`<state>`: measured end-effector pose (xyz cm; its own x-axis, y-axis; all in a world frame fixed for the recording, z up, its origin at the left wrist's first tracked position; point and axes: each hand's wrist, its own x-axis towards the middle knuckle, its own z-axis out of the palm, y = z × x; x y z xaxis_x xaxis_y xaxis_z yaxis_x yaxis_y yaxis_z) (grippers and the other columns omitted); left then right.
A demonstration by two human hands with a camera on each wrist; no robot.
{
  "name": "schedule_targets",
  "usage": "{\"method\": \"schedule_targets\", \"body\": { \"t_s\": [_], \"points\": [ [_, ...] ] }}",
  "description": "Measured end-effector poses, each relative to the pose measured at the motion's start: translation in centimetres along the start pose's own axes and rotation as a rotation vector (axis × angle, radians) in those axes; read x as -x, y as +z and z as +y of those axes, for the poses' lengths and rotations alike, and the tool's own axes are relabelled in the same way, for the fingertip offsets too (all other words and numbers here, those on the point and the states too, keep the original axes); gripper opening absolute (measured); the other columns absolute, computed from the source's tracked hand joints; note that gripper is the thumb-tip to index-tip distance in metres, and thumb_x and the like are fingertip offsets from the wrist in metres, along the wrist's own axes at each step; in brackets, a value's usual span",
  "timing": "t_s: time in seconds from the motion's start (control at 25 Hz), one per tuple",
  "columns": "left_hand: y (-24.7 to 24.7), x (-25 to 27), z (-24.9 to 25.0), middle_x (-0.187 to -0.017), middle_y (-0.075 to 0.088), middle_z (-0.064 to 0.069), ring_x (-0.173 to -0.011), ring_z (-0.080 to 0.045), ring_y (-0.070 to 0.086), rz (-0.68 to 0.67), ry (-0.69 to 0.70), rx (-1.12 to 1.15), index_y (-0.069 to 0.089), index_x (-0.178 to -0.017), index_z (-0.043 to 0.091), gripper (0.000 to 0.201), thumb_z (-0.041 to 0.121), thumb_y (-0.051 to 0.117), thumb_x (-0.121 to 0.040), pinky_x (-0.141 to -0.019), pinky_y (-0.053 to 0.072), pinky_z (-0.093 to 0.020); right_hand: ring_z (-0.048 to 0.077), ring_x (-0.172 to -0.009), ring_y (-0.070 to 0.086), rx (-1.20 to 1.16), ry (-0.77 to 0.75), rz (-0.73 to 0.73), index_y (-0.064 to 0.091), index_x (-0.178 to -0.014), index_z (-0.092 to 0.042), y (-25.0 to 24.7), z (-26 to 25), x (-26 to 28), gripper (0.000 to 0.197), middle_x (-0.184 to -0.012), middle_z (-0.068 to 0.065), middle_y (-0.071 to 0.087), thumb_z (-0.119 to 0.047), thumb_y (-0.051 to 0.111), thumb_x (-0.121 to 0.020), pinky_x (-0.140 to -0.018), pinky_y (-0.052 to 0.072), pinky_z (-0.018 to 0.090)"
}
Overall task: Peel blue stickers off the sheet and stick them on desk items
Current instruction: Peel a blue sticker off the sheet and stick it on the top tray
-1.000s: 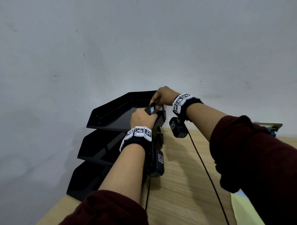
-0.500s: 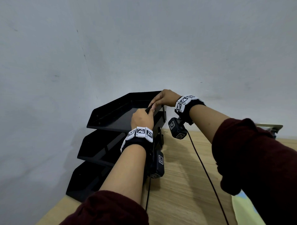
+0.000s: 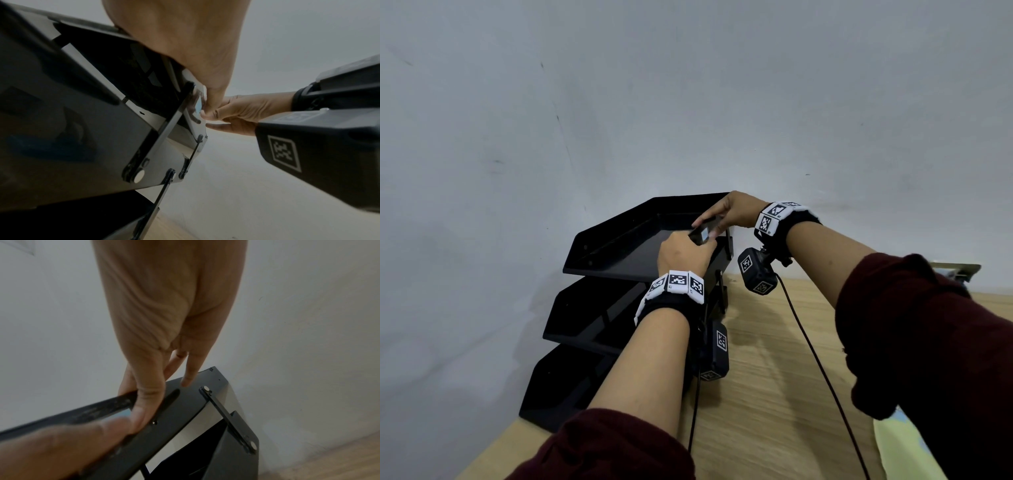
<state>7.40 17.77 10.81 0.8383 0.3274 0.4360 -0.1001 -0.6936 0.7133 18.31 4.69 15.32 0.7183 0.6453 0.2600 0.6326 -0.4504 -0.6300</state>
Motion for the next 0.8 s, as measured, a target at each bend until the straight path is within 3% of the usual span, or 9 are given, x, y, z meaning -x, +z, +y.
{"method": "schedule_targets", "body": {
  "t_s": [0.12, 0.24, 0.32, 0.44, 0.56, 0.64, 0.76, 0.8],
  "points": [
    [0.2, -0.3, -0.1, -0.086, 0.074, -0.015, -0.085, -0.033, 0.068, 0.026, 0.013, -0.008, 0.075, -0.094, 0.011, 0.043, 0.048, 0.057, -0.087, -0.066, 0.045, -0.029, -0.004, -0.081, 0.064, 0.012, -0.003, 0.131, 0.077, -0.1, -0.018, 0.5, -0.1, -0.3, 0.033, -0.082, -0.005, 0.075, -0.014, 0.081, -0.067, -0.073, 0.044, 0.001],
    [0.2, -0.4, -0.4, -0.087, 0.073, -0.016, -0.085, -0.033, 0.068, 0.027, 0.017, -0.013, 0.075, -0.095, 0.01, 0.039, 0.042, 0.054, -0.09, -0.064, 0.041, -0.028, -0.016, -0.066, 0.061, -0.026, 0.003, 0.178, 0.077, -0.095, -0.015, 0.9, 0.1, -0.8, 0.032, -0.059, -0.024, 0.07, -0.008, 0.081, -0.064, -0.066, 0.041, -0.005],
    [0.2, -0.4, -0.3, -0.083, 0.072, -0.015, -0.083, -0.033, 0.067, 0.016, 0.014, -0.009, 0.074, -0.093, 0.008, 0.035, 0.036, 0.055, -0.09, -0.062, 0.039, -0.027, -0.017, -0.063, 0.06, -0.023, 0.013, 0.185, 0.077, -0.094, -0.018, 0.8, 0.1, -0.9, 0.033, -0.056, -0.027, 0.068, -0.007, 0.081, -0.063, -0.066, 0.041, -0.005],
    [0.0, -0.2, -0.2, -0.072, 0.063, -0.009, -0.076, -0.031, 0.064, 0.0, 0.004, -0.027, 0.073, -0.089, 0.006, 0.028, 0.028, 0.057, -0.086, -0.061, 0.038, -0.027, -0.015, -0.063, 0.062, -0.045, 0.017, 0.196, 0.077, -0.096, -0.013, 0.9, 0.3, -0.7, 0.035, -0.057, -0.025, 0.07, -0.003, 0.08, -0.063, -0.066, 0.043, -0.004],
    [0.0, -0.2, -0.3, -0.069, 0.061, -0.008, -0.072, -0.031, 0.062, -0.016, -0.008, -0.03, 0.072, -0.085, 0.005, 0.023, 0.025, 0.06, -0.082, -0.06, 0.038, -0.027, -0.012, -0.068, 0.064, -0.049, 0.004, 0.199, 0.077, -0.098, -0.011, 1.2, 0.1, 0.0, 0.036, -0.07, -0.015, 0.074, 0.0, 0.079, -0.064, -0.067, 0.043, -0.004],
    [-0.1, 0.0, -0.1, -0.068, 0.06, -0.007, -0.07, -0.03, 0.06, -0.041, -0.009, -0.026, 0.07, -0.082, 0.006, 0.021, 0.025, 0.061, -0.08, -0.06, 0.039, -0.027, -0.004, -0.076, 0.065, -0.005, 0.008, 0.217, 0.076, -0.101, -0.009, 1.3, -0.4, 0.6, 0.038, -0.086, 0.004, 0.076, 0.006, 0.075, -0.065, -0.071, 0.045, -0.002],
    [-0.4, 0.3, 0.1, -0.073, 0.065, -0.009, -0.071, -0.03, 0.06, -0.068, -0.007, -0.041, 0.071, -0.087, 0.006, 0.021, 0.022, 0.063, -0.077, -0.061, 0.042, -0.026, 0.017, -0.105, 0.065, 0.105, 0.019, 0.27, 0.072, -0.11, -0.006, 2.3, -2.0, 2.0, 0.043, -0.112, 0.015, 0.072, 0.012, 0.068, -0.071, -0.096, 0.048, 0.019],
    [-0.5, 0.4, 0.2, -0.078, 0.068, -0.011, -0.075, -0.031, 0.064, -0.077, -0.004, -0.044, 0.071, -0.091, 0.007, 0.022, 0.021, 0.064, -0.076, -0.062, 0.044, -0.027, 0.02, -0.116, 0.061, 0.181, 0.022, 0.281, 0.069, -0.117, -0.008, 2.7, -2.4, 2.6, 0.048, -0.121, 0.013, 0.068, 0.011, 0.067, -0.073, -0.099, 0.045, 0.02]
  ]
}}
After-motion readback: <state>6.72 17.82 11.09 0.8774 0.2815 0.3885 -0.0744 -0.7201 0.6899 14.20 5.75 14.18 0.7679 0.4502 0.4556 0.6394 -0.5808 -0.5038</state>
